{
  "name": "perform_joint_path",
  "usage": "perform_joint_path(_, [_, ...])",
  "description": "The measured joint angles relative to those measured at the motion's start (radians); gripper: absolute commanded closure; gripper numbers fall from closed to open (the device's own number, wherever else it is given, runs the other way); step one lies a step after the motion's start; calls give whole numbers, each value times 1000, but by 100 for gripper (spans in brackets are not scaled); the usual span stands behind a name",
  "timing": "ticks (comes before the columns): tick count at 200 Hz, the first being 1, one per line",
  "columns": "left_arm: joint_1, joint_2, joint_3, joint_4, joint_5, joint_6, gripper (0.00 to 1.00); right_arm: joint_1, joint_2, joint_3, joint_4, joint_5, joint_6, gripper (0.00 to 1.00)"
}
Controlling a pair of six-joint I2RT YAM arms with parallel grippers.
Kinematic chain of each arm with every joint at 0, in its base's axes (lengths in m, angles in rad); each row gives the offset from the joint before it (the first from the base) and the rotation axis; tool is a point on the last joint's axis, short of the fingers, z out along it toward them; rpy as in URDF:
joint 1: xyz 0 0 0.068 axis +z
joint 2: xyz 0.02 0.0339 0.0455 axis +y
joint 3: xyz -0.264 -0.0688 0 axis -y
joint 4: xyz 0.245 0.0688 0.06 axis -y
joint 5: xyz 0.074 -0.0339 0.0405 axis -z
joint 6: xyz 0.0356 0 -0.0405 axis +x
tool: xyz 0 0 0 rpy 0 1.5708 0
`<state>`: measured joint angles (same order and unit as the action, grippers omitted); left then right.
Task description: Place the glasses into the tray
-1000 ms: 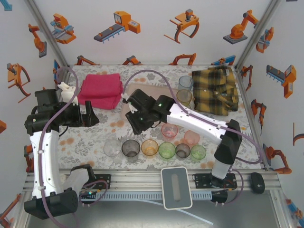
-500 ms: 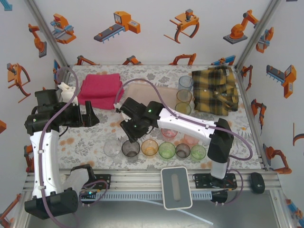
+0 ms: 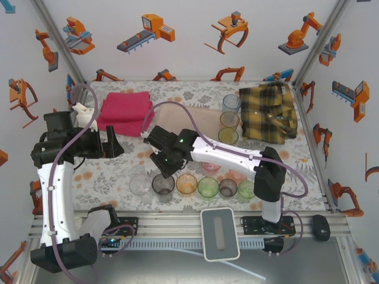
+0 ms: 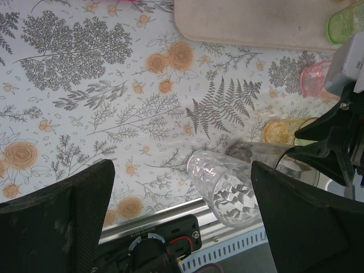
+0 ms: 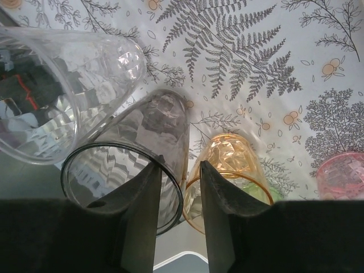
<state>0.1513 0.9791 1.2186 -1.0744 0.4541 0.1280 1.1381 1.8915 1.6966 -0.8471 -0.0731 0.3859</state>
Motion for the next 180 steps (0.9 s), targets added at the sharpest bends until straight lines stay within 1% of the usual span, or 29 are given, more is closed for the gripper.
perform_joint_path(94, [0,0,0,0,4,0,3,14,5,-1,-1,58,-8,83])
perform_joint_path(109, [0,1,0,0,6,0,3,14,5,-1,-2,66,-12,87])
perform_joint_path(143, [0,1,0,0,8,0,3,14,5,-1,-5,76,-19,91])
perform_joint_path(155, [0,1,0,0,11,0,3,14,5,-1,-6,79,-20,96])
perform_joint_path(180, [1,1,0,0,11,0,3,16,5,0,-11,90,-25,97])
